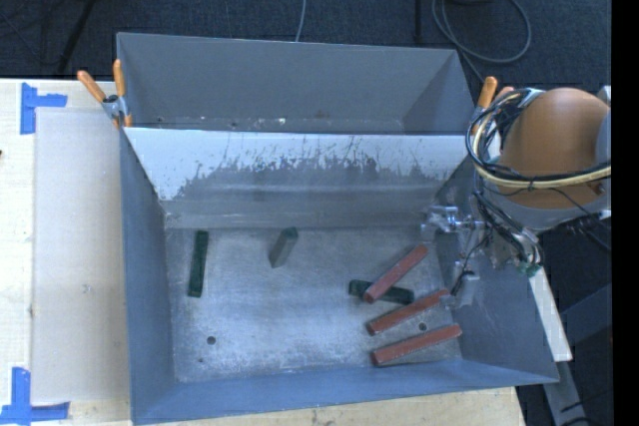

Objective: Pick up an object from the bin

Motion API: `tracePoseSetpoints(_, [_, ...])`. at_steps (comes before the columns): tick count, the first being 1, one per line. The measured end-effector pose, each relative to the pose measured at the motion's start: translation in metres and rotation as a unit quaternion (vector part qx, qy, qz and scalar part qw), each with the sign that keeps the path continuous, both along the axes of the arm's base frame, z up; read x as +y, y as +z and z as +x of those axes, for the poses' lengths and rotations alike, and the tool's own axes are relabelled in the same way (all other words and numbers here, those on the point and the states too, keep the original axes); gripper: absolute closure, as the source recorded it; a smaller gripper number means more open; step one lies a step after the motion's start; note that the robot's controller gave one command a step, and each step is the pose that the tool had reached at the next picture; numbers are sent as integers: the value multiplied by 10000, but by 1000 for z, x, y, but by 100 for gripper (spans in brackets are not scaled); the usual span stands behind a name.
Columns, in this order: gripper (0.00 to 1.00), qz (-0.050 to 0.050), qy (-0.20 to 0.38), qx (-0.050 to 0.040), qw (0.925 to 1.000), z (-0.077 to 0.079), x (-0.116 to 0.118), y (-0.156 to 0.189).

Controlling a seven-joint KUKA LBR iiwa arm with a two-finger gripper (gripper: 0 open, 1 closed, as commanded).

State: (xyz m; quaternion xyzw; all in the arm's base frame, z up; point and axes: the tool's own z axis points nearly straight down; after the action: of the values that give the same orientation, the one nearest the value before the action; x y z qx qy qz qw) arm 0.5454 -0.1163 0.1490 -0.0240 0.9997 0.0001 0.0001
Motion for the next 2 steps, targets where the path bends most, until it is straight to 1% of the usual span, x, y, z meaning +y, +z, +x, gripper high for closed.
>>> tracePoseSetpoints(1, [0,14,130,41,9999,0,29,-83])
tracePoseSetpoints(2, [100,6,138,37,9999,2,28,-77])
